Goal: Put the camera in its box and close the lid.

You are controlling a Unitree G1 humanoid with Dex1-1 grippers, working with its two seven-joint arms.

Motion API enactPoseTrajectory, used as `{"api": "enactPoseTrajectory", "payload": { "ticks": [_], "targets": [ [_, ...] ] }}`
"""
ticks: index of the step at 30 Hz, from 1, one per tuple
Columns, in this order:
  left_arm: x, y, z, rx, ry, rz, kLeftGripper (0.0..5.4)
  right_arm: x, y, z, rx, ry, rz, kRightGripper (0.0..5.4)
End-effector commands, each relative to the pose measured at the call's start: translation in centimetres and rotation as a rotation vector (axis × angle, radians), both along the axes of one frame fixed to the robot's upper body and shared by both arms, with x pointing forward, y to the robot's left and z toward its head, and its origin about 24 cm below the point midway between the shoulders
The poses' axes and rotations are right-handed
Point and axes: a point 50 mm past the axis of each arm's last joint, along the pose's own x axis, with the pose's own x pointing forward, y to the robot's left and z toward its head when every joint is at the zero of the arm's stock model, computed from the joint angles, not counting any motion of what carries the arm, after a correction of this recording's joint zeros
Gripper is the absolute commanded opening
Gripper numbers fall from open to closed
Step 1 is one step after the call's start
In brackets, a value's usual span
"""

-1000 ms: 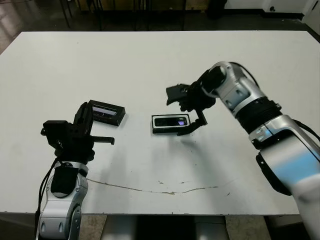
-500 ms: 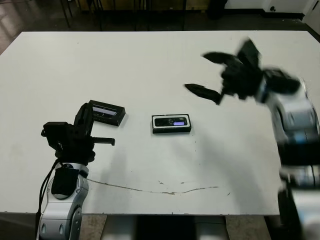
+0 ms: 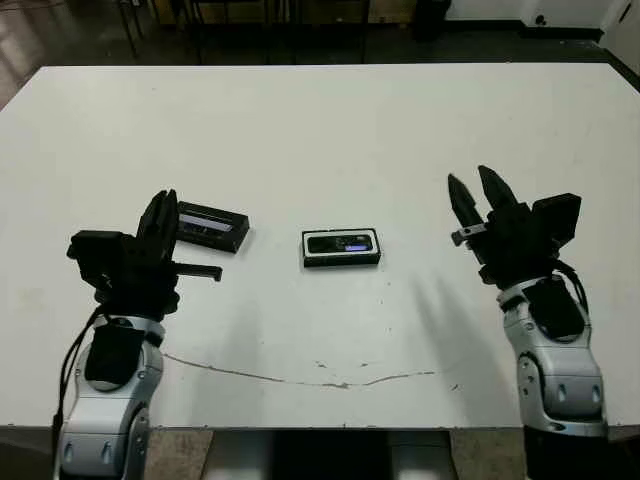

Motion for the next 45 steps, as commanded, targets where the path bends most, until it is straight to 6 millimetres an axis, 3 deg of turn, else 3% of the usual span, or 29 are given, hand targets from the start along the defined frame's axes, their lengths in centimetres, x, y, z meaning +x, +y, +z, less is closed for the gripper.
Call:
{"api": "enactPoseTrajectory", "payload": {
  "ticks": [1,5,11,16,23,29,41,45],
  "targets": [
    [0.2,0.8,1.3,0.082,0.006,-0.013,0.0,0.1,0.0,-0.4,-0.019,0.014,-0.024,0.02],
    [1.6,1.5,4.2,0.23,0.005,-0.063,0.0,0.4,-0.3,-0.4,-0.004,0.029,-0.022,0.02],
    [5.8,2.2,8.6,0.551,0.138,-0.172,0.0,0.9,-0.8,-0.3,0.006,0.038,-0.017,0.02],
    [9.5,1.3,10.3,0.793,0.278,-0.217,0.0,1.0,-1.4,-0.3,0.002,0.04,0.004,0.02],
    [14.5,-0.9,8.4,0.925,0.491,-0.267,0.0,0.8,-1.7,-0.3,-0.013,0.05,-0.01,0.02],
    [16.9,-1.4,5.1,0.976,0.608,-0.288,0.0,0.0,-1.8,-0.6,-0.003,0.057,-0.039,0.02],
    [17.6,-0.9,1.3,1.183,0.811,-0.396,0.0,-1.0,-1.9,-1.1,-0.012,0.058,-0.028,0.02],
    [17.4,-0.4,0.4,1.148,0.866,-0.424,0.0,-1.2,-1.8,-1.1,-0.017,0.065,-0.029,0.02]
  ]
}}
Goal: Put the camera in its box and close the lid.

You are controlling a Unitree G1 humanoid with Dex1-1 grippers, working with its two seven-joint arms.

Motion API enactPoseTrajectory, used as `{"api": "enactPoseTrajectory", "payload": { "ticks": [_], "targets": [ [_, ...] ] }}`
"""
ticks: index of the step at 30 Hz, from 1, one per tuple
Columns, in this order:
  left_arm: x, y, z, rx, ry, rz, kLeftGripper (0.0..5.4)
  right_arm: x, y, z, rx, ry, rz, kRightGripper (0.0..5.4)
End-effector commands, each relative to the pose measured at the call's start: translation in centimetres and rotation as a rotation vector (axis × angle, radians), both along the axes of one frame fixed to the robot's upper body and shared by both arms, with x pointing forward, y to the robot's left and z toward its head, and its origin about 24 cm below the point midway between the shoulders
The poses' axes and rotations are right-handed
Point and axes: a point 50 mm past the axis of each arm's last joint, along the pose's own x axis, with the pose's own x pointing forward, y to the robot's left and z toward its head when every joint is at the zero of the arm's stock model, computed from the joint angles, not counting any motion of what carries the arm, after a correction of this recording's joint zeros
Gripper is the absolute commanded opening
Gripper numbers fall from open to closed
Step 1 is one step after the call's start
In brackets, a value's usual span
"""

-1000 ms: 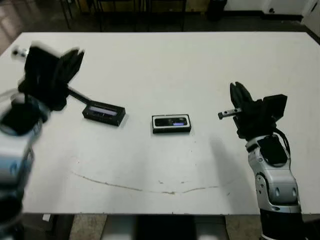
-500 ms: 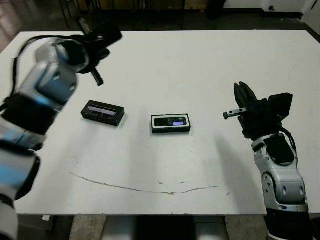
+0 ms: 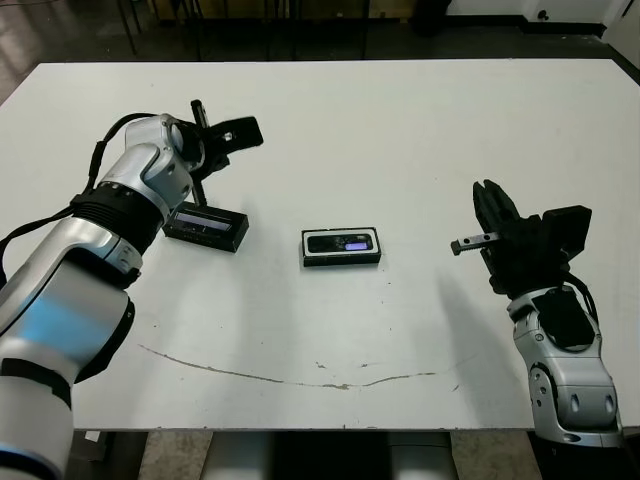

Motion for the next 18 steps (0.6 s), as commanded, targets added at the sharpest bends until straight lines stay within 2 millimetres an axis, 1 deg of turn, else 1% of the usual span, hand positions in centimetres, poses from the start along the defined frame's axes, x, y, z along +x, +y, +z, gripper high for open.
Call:
{"api": "enactPoseTrajectory", "payload": {
  "ticks": [1,7,15,18],
  "targets": [
    [-0.3,0.7,-1.1,-0.011,0.062,0.039,0.0,-0.5,-0.2,-0.5,-0.005,0.025,-0.008,0.02],
    [-0.5,0.3,-2.3,0.0,0.086,0.005,0.0,-0.7,-0.1,-0.6,0.005,0.027,0.005,0.02],
    [-0.8,-0.4,-2.9,0.021,0.099,-0.07,0.0,-0.9,0.0,-0.7,0.006,0.033,-0.001,0.02],
    [-0.9,-0.6,-3.2,0.019,0.13,-0.095,0.0,-1.0,0.1,-0.8,0.012,0.035,0.001,0.02]
  ]
}}
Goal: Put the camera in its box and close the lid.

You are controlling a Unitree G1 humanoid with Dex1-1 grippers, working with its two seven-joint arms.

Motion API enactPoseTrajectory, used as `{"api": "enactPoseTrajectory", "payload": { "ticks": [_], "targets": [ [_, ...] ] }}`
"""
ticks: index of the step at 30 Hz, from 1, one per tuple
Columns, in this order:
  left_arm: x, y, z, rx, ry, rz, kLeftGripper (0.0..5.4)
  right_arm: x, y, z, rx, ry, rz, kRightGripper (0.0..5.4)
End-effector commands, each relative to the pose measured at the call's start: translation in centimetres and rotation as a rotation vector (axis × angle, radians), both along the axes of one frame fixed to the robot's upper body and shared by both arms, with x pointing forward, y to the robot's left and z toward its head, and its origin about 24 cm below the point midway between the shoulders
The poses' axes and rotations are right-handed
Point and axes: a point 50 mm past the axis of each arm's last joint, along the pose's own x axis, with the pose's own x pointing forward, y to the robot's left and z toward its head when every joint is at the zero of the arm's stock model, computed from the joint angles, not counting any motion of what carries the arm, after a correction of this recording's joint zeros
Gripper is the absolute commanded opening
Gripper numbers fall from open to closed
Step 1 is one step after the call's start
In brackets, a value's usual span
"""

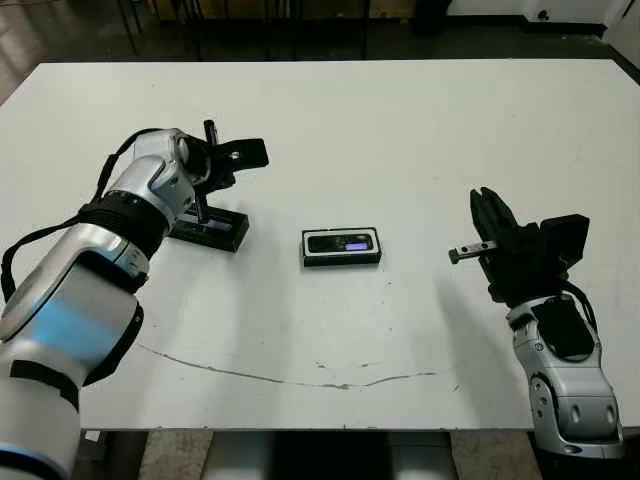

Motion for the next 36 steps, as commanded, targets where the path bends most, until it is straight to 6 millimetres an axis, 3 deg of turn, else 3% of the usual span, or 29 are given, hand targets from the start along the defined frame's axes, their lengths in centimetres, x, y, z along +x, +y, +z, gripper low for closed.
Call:
{"api": "enactPoseTrajectory", "payload": {
  "ticks": [1,27,36],
  "targets": [
    [-0.6,0.1,-1.4,0.024,0.065,-0.022,0.0,-0.3,-0.1,-0.5,0.015,0.028,-0.005,0.02],
    [-2.1,-0.5,-2.5,0.15,0.337,-0.14,0.0,-0.6,0.4,-0.3,0.018,0.033,-0.007,0.02],
    [-3.3,-0.7,-2.2,0.21,0.419,-0.267,0.0,-0.6,0.5,-0.4,0.019,0.038,-0.004,0.02]
  ]
}}
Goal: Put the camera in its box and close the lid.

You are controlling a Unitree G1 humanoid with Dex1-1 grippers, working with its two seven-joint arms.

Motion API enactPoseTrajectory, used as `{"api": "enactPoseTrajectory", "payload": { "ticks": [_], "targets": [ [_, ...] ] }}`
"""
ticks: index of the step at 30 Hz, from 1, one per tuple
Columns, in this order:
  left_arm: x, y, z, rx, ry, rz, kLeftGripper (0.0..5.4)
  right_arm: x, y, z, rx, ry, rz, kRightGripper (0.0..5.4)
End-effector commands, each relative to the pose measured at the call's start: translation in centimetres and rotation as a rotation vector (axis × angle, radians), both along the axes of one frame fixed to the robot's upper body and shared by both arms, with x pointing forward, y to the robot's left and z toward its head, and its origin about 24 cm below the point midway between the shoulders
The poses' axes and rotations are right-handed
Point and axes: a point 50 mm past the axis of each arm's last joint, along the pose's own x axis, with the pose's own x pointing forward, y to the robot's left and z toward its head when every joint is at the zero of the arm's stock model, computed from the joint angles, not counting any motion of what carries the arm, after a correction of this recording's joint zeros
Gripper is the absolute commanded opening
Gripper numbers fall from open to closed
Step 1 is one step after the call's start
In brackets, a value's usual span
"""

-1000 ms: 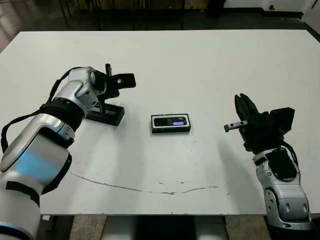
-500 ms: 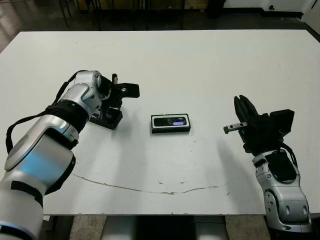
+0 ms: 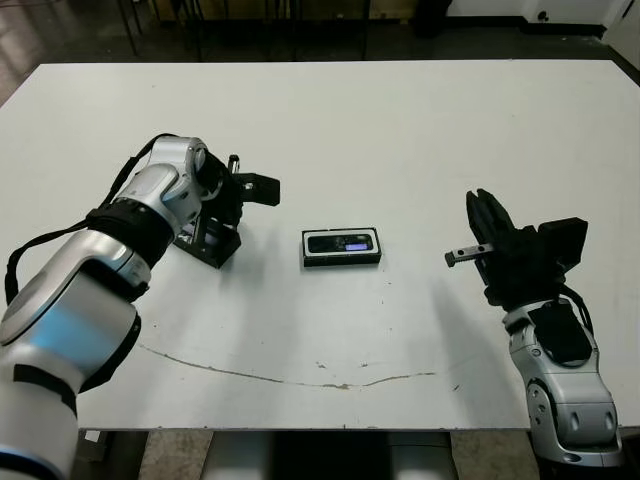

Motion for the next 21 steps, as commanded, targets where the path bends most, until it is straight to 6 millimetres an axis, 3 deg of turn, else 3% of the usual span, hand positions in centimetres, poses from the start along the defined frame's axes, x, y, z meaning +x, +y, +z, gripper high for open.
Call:
{"api": "enactPoseTrajectory", "payload": {
  "ticks": [1,4,21],
  "targets": [
    [-1.3,0.7,-1.6,0.044,0.098,-0.044,0.0,-0.2,-0.1,-0.5,0.001,0.032,-0.012,0.02],
    [-2.0,0.8,-1.4,0.059,0.113,-0.112,0.0,-0.2,-0.1,-0.5,-0.004,0.036,-0.018,0.02],
    [-4.8,2.1,-2.2,0.136,0.196,-0.128,0.0,-0.1,0.0,-0.6,0.013,0.036,0.003,0.02]
  ]
}}
